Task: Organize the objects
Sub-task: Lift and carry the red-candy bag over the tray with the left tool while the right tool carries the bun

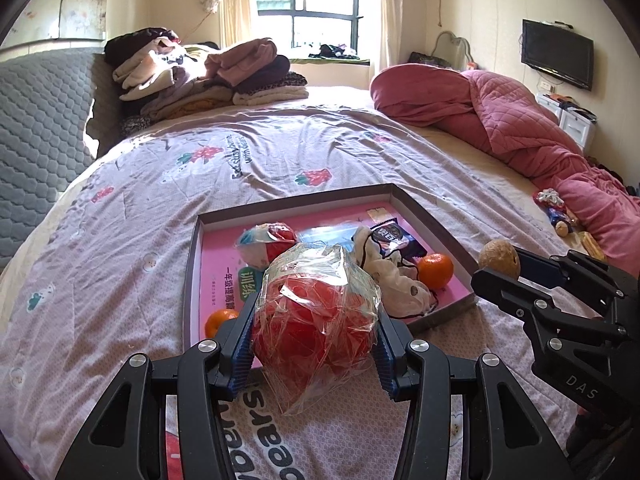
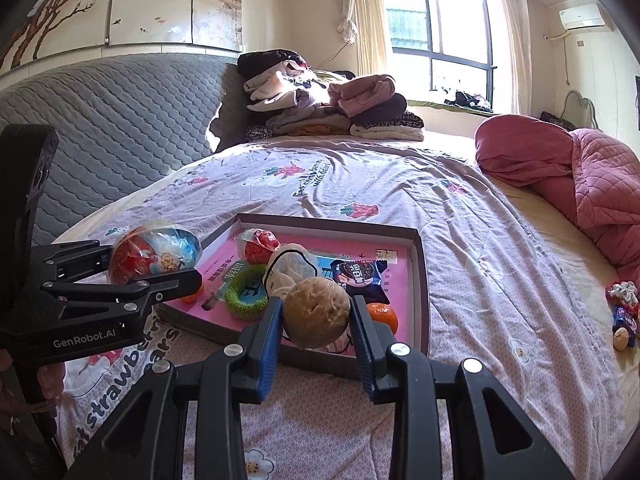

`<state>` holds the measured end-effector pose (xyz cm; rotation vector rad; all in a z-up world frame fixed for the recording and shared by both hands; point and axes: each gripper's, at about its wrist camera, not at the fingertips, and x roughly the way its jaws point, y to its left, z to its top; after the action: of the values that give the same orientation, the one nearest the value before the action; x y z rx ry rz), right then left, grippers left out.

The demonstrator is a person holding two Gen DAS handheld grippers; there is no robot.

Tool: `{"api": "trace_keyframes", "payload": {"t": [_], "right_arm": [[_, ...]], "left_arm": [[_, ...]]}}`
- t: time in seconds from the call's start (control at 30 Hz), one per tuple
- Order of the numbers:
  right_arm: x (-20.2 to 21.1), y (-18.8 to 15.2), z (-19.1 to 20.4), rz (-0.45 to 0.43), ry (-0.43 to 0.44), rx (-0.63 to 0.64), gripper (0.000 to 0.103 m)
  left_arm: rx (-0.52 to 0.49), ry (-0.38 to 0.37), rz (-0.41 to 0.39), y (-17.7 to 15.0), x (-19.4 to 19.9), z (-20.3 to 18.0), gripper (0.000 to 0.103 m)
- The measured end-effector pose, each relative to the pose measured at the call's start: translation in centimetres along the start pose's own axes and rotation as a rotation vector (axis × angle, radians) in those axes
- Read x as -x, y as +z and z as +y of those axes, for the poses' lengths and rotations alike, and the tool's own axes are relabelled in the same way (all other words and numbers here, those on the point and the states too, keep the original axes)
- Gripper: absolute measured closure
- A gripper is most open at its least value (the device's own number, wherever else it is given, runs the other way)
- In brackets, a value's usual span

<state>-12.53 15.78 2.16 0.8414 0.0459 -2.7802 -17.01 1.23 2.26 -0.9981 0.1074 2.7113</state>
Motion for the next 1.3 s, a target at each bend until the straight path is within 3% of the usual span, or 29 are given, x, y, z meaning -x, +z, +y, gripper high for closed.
{"api": "trace_keyframes", "payload": {"t": [0.73,1.3], "right_arm": [[-2.7,3.4,-0.6,-0.027,-0.015,0.057,0.069],[-5.0,5.7,-3.2,-0.047,-0.061,0.056,0.069]], "left_arm": [[0.026,0.042,-0.034,3.6,-1.5,2.9,0.052],[0.023,0.053,-0.024,5.0,-4.2,3.6,0.052]]}}
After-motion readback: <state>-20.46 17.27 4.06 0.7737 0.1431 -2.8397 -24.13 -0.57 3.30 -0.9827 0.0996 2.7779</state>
